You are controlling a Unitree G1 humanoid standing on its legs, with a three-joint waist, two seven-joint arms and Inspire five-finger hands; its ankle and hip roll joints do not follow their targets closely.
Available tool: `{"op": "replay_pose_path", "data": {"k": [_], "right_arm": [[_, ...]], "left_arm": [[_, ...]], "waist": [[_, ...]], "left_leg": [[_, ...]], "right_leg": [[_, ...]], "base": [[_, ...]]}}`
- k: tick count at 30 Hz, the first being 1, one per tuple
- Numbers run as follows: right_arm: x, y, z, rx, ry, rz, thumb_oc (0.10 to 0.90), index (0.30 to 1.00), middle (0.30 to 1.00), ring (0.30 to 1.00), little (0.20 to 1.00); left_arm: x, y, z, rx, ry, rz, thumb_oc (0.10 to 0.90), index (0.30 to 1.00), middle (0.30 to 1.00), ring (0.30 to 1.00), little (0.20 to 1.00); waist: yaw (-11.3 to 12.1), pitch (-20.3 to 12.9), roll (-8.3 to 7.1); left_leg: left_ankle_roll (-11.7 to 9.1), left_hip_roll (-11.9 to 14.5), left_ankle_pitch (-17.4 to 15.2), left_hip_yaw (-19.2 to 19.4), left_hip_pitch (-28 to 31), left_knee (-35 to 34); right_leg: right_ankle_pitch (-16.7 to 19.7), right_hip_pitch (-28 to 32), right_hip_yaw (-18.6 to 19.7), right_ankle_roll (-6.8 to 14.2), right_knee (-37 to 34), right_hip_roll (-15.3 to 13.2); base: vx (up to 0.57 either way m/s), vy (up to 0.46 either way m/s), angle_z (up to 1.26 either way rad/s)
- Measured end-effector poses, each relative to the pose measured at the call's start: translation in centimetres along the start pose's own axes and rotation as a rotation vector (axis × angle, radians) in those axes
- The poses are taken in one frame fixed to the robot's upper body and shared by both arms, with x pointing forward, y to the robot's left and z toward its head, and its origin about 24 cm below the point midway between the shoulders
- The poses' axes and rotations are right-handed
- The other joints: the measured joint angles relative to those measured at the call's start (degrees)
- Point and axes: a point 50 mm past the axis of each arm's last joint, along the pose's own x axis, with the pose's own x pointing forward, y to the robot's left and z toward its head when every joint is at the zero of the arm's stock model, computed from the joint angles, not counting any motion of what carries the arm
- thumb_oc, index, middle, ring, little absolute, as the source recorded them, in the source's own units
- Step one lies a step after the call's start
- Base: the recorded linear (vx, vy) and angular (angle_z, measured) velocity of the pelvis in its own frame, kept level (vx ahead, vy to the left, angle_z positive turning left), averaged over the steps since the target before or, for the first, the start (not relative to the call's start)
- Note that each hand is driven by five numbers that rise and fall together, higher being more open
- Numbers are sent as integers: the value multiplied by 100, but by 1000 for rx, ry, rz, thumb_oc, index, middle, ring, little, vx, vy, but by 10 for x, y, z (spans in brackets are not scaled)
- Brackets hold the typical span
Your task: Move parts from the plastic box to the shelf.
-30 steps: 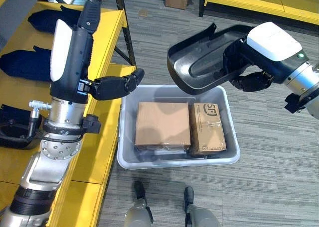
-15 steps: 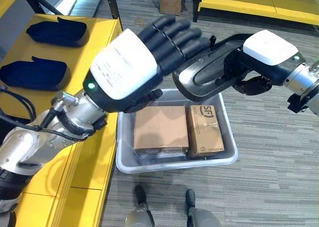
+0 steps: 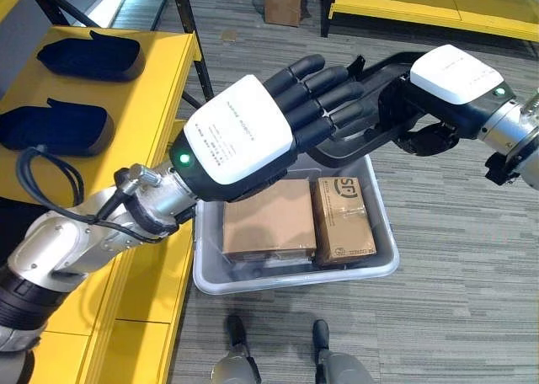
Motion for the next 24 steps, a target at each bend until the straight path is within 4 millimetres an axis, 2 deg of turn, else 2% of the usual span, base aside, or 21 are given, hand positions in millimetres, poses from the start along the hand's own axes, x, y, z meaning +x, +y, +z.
{"op": "replay_pose_path", "data": {"k": [12, 20, 24], "right_arm": [[8, 6, 8, 44, -33, -31, 400, 300, 300, 300, 300], [19, 16, 19, 103, -65, -47, 400, 300, 300, 300, 300], [23, 22, 23, 119, -79, -33, 400, 300, 300, 300, 300]], "left_arm": [[4, -27, -9, -118, 155, 77, 900, 1000, 1000, 1000, 1000], [3, -55, -11, -158, 236, 50, 900, 1000, 1000, 1000, 1000], [7, -60, -9, -175, 246, 59, 900, 1000, 1000, 1000, 1000]], "waist": [[-40, -146, -115], [-179, -311, -198], [-210, -401, -215]], "left_leg": [[-14, 10, -18, 72, 81, -18], [-17, 11, -26, 113, 88, -19], [-23, 18, -32, 153, 88, -22]], "right_leg": [[-2, 36, 64, -3, -1, 3], [-2, 18, 101, -3, -2, 2], [-1, -14, 148, -3, -2, 6]], "base": [[8, 1, -2], [2, 1, -1], [5, 1, -6]]}}
